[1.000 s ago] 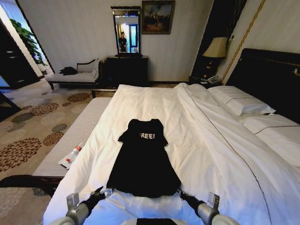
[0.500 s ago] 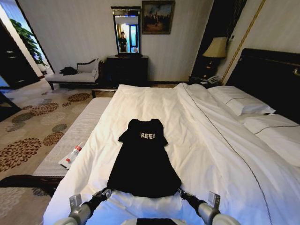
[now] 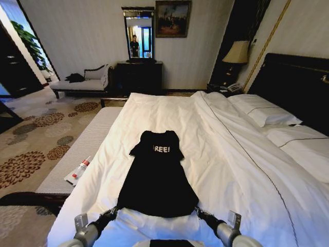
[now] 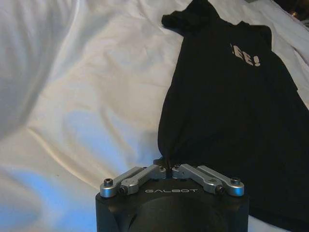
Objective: Fold the clothes on the bed.
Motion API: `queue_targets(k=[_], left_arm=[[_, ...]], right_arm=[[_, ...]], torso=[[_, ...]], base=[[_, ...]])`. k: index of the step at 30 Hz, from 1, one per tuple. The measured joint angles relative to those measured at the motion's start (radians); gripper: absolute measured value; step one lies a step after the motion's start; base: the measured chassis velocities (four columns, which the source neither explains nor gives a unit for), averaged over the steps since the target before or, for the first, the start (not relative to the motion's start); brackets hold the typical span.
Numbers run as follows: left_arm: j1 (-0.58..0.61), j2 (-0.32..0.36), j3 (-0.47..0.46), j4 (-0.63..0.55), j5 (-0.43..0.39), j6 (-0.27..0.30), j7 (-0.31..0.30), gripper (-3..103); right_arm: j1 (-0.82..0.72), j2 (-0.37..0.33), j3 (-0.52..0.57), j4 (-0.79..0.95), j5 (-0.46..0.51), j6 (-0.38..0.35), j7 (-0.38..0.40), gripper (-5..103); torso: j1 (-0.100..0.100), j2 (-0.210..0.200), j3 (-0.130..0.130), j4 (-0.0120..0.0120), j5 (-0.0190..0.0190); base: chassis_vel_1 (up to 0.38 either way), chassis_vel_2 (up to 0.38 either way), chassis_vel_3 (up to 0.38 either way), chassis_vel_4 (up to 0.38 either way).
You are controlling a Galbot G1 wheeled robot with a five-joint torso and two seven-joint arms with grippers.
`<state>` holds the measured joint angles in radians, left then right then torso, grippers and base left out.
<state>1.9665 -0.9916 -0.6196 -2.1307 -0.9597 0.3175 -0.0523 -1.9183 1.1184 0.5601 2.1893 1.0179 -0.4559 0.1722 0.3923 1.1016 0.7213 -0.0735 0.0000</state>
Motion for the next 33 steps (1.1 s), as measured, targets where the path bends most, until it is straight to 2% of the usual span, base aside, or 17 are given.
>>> queue_targets(k=[18, 23, 33], left_arm=[[0.204, -0.055, -0.093, -0.047, 0.059, -0.074, 0.058, 0], [0.251, -0.055, -0.129, -0.063, 0.06, -0.086, 0.062, 0], [0.358, -0.057, -0.192, -0.112, 0.062, -0.112, 0.062, 0]], right_arm=[[-0.153, 0.024, -0.009, 0.103, -0.095, -0.043, 0.03, 0], [-0.179, 0.047, -0.016, 0.119, -0.117, -0.06, 0.043, 0], [-0.224, 0.05, -0.03, 0.159, -0.184, -0.095, 0.053, 0]], torso=[[0.0, 0.0, 0.0, 0.0001, -0.0001], [0.0, 0.0, 0.0, 0.0, 0.0], [0.0, 0.0, 0.0, 0.0001, 0.0001]], base=[[0.0, 0.0, 0.0, 0.0], [0.0, 0.0, 0.0, 0.0], [0.0, 0.0, 0.0, 0.0]])
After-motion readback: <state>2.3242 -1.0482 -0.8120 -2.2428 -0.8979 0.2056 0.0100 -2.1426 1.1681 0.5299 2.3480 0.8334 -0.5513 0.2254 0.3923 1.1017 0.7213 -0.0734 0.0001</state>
